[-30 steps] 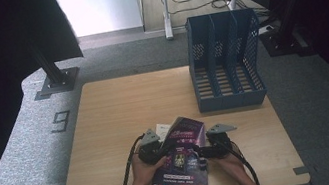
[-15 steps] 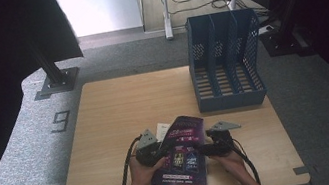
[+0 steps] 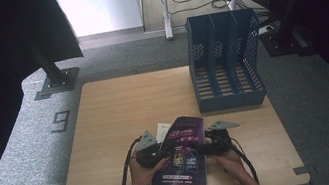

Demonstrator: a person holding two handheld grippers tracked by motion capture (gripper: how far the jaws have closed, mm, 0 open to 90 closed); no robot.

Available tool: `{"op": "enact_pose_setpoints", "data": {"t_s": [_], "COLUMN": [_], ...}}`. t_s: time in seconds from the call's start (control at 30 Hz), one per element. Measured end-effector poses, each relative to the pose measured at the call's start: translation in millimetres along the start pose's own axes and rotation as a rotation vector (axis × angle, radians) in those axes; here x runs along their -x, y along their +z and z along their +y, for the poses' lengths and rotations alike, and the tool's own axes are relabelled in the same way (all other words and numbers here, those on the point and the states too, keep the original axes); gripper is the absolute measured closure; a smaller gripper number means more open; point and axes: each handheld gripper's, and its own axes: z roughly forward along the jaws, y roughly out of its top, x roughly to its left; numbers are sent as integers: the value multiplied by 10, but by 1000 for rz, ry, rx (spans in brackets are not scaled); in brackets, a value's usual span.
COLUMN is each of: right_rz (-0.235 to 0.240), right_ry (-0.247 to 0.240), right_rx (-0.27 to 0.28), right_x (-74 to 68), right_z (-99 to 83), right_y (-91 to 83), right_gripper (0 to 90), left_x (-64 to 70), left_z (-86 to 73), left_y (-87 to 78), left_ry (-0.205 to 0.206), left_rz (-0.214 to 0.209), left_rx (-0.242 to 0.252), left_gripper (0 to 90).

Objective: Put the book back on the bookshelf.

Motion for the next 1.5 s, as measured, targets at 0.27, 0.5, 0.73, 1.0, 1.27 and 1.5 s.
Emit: {"op": "enact_pose_setpoints", "data": {"t_s": [0.27,0.5,0.73,1.0,1.27,1.5], "right_rz": [-21,-35,-42,-61,-61,-58], "right_ry": [-8,-25,-24,-16,-21,-42], "right_rx": [-4,-25,-39,-56,-80,-109], "right_x": [-20,-47,-49,-46,-30,0], "right_z": [1,-3,7,27,64,96], "right_y": [9,52,94,189,256,351], "right_gripper": [237,246,247,248,263,281], "left_x": [-158,-250,-297,-350,-375,-384], "left_z": [-112,-179,-231,-277,-287,-290], "left_y": [114,171,234,285,302,305], "left_ry": [-66,-104,-116,-125,-128,-137], "left_rz": [20,33,46,49,44,42], "left_rx": [-71,-109,-142,-174,-190,-194], "left_gripper": [864,849,845,834,827,822]}}
